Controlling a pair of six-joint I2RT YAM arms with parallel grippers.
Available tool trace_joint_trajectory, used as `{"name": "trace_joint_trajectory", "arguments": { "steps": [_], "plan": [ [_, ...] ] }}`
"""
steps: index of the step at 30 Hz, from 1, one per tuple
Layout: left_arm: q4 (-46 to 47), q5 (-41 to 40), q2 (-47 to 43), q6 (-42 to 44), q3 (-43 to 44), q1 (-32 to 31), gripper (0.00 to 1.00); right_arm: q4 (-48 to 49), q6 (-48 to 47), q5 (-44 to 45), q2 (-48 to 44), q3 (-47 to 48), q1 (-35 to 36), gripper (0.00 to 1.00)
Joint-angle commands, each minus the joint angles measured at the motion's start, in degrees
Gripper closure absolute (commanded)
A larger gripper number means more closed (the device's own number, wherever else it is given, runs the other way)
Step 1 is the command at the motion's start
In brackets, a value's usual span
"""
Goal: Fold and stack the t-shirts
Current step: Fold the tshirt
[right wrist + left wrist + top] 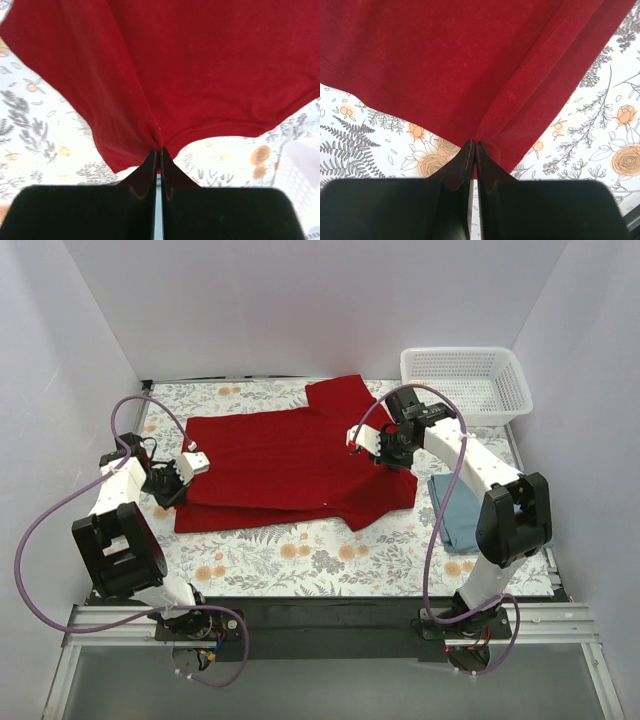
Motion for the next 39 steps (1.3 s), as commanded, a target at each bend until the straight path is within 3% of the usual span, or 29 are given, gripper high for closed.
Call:
{"name": "trace_joint_trajectory", "arguments": {
  "steps": [1,39],
  "plan": [
    [2.4,1.8,1.2,-0.9,2.4,0.3,1.00,-0.9,-5.7,1.0,3.1,5.4,-0.7,0.99],
    [8.8,0.4,9.9,-4.3,5.7,0.2,1.00,-1.4,-9.6,4.0,20.2,20.5,-1.5,0.99]
  ]
}}
